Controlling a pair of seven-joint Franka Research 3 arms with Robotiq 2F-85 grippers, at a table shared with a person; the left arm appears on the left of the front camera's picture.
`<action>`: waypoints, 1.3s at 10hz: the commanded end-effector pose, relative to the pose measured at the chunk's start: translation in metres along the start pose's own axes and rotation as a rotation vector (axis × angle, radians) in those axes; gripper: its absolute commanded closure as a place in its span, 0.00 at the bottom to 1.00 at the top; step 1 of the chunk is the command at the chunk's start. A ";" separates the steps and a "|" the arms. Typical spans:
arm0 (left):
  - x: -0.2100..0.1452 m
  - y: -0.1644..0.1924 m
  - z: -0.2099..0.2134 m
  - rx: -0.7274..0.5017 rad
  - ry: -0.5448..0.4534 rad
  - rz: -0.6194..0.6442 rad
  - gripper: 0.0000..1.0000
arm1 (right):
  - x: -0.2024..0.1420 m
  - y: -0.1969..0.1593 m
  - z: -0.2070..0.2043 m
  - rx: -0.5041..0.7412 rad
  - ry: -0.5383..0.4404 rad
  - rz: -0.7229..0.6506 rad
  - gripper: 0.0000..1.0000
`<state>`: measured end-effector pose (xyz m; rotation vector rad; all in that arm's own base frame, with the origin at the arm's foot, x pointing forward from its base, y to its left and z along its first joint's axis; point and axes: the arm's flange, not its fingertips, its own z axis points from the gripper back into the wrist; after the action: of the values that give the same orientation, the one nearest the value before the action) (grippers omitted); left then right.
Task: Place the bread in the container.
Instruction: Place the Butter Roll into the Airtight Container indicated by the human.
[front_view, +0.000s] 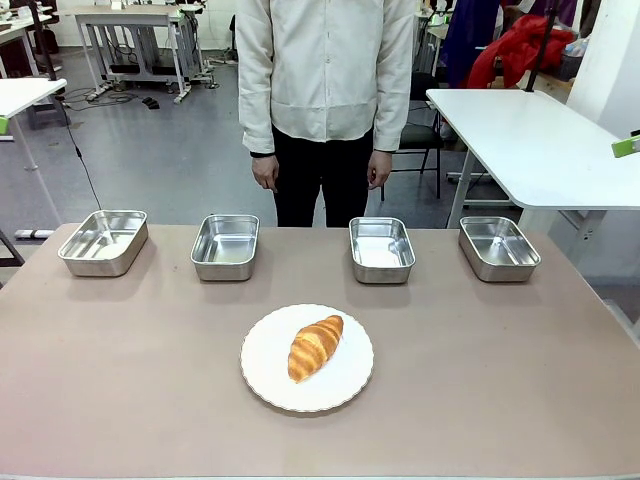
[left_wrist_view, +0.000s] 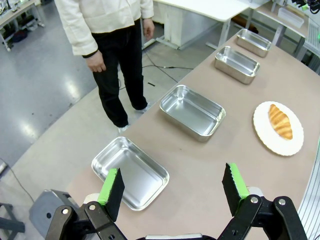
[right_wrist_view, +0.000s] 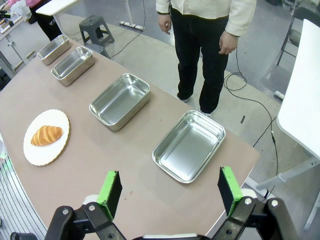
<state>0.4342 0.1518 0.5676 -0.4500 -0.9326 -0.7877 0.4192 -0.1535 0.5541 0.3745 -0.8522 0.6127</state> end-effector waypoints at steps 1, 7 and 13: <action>0.001 -0.001 0.002 0.003 -0.013 0.000 0.00 | -0.001 -0.001 0.000 0.006 -0.011 0.004 0.00; 0.001 -0.001 0.002 0.003 -0.013 0.000 0.00 | -0.001 -0.001 0.000 0.006 -0.011 0.004 0.00; 0.001 -0.001 0.002 0.003 -0.013 0.000 0.00 | -0.001 -0.001 0.000 0.006 -0.011 0.004 0.00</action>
<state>0.4342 0.1518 0.5676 -0.4500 -0.9326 -0.7877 0.4192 -0.1535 0.5541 0.3745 -0.8522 0.6127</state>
